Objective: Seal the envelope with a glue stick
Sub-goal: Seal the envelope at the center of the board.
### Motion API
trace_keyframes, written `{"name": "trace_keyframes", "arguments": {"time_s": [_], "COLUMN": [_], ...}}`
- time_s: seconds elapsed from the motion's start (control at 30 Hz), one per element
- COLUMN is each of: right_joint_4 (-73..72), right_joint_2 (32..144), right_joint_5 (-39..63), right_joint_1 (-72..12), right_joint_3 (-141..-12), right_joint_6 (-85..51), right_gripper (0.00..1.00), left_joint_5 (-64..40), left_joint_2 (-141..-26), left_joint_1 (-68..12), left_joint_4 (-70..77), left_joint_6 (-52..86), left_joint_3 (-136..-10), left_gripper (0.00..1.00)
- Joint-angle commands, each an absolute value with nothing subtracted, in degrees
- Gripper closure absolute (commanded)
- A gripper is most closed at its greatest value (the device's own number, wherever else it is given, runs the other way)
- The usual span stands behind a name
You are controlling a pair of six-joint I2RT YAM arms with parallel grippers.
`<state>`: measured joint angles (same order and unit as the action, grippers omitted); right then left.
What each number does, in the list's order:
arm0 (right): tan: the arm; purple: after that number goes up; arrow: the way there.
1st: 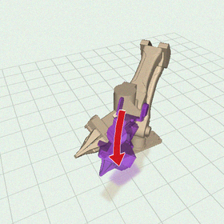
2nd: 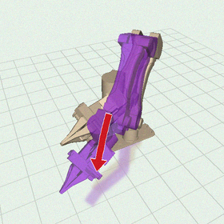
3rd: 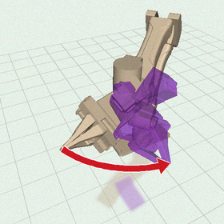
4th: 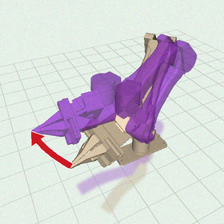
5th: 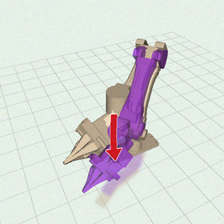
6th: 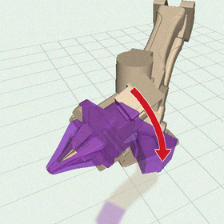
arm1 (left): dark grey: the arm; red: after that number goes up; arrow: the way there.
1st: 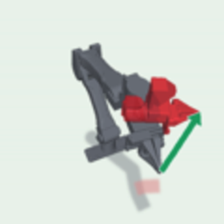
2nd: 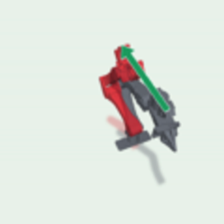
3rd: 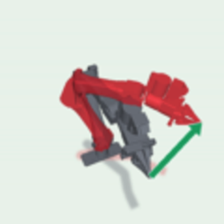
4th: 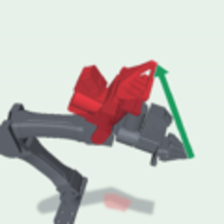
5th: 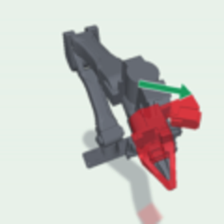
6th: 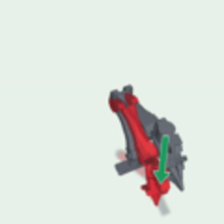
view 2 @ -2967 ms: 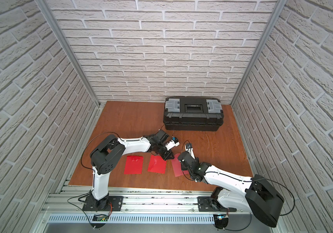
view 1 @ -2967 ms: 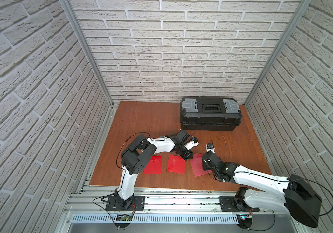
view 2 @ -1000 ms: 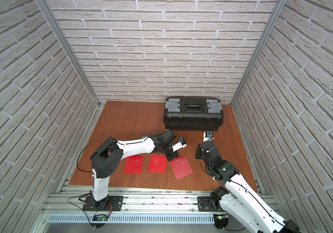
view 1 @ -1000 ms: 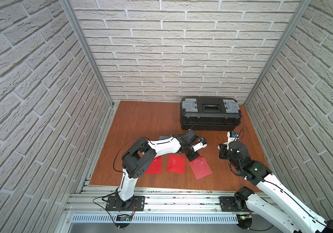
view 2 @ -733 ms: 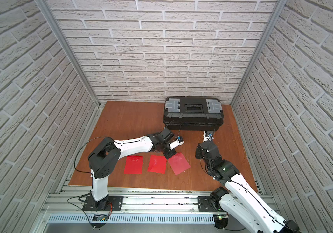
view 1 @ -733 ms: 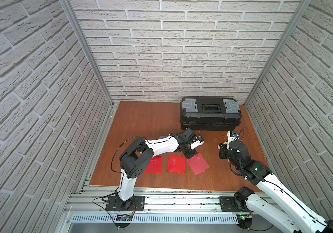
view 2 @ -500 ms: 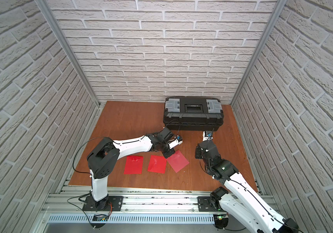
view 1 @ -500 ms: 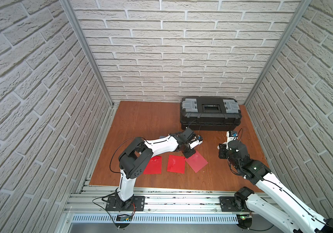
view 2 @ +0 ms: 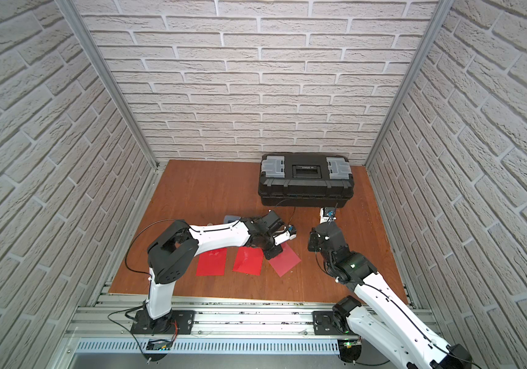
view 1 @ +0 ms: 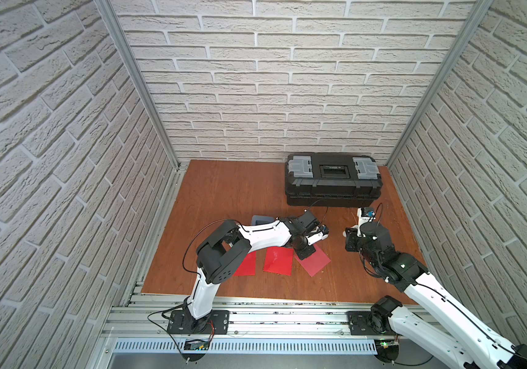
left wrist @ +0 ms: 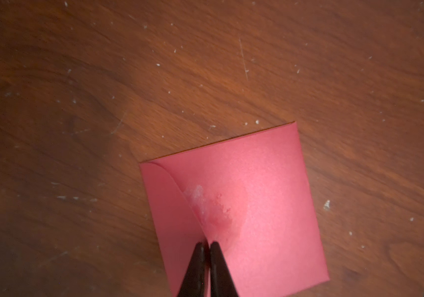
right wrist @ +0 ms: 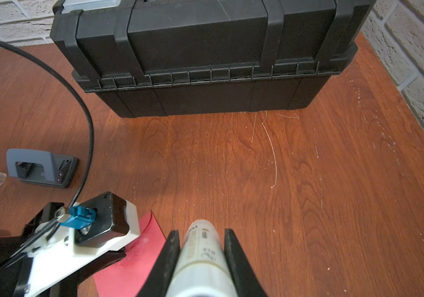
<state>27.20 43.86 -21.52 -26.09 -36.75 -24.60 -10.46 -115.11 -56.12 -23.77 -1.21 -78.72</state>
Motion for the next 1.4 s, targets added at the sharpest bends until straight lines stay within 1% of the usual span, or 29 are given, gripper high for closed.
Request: {"name": "trace_keyframes", "arguments": {"time_s": [0.0,0.2,0.27,0.33,0.37,0.4,0.47,0.53,0.67,0.93,1.07,1.2,1.37], "right_joint_4": [25.45,25.58,25.58,25.69,25.66,25.58,25.49,25.32,25.32,24.80,24.78,25.04,22.97], "right_joint_2": [44.08,44.28,44.61,44.95,45.19,45.39,45.76,46.12,46.65,47.25,47.54,48.49,52.12], "right_joint_5": [-21.00,-20.47,-20.32,-20.02,-19.89,-19.78,-19.23,-18.93,-18.70,-18.98,-19.17,-19.48,-19.96], "right_joint_1": [-25.84,-25.82,-25.84,-25.84,-25.84,-25.84,-25.84,-25.84,-25.88,-25.84,-25.84,-25.84,-25.84], "right_joint_3": [-38.72,-39.10,-39.25,-39.51,-39.61,-39.64,-39.83,-40.04,-40.48,-41.44,-42.09,-42.74,-41.85], "right_joint_6": [-24.61,-24.65,-24.67,-24.78,-24.72,-24.71,-24.68,-24.61,-24.37,-22.84,-21.78,-20.05,-20.08], "right_gripper": [0.97,0.97,0.97,0.97,0.97,0.97,0.98,0.97,0.97,0.97,0.97,0.97,0.97], "left_joint_5": [-12.21,-15.09,-16.91,-18.26,-18.81,-19.04,-18.48,-17.23,-14.12,-1.21,2.73,1.52,-6.83], "left_joint_2": [-116.78,-117.22,-116.91,-116.37,-116.10,-115.91,-115.70,-115.82,-116.62,-120.69,-122.66,-122.81,-120.97], "left_joint_1": [-56.16,-54.77,-54.05,-53.24,-52.71,-52.38,-52.00,-52.06,-52.86,-57.19,-59.56,-60.11,-59.13], "left_joint_4": [-24.91,-23.77,-22.52,-20.98,-20.19,-19.64,-19.62,-20.38,-23.30,-33.88,-37.23,-36.99,-34.70], "left_joint_6": [0.22,3.83,5.27,6.66,7.33,7.84,8.22,7.80,6.56,1.78,0.11,0.17,2.31], "left_joint_3": [-80.24,-78.56,-77.37,-75.95,-75.24,-74.81,-74.43,-74.62,-75.46,-78.28,-79.42,-78.96,-79.42], "left_gripper": [0.85,0.69,0.66,0.65,0.66,0.70,0.82,0.87,0.89,0.92,0.92,0.93,0.93]}}
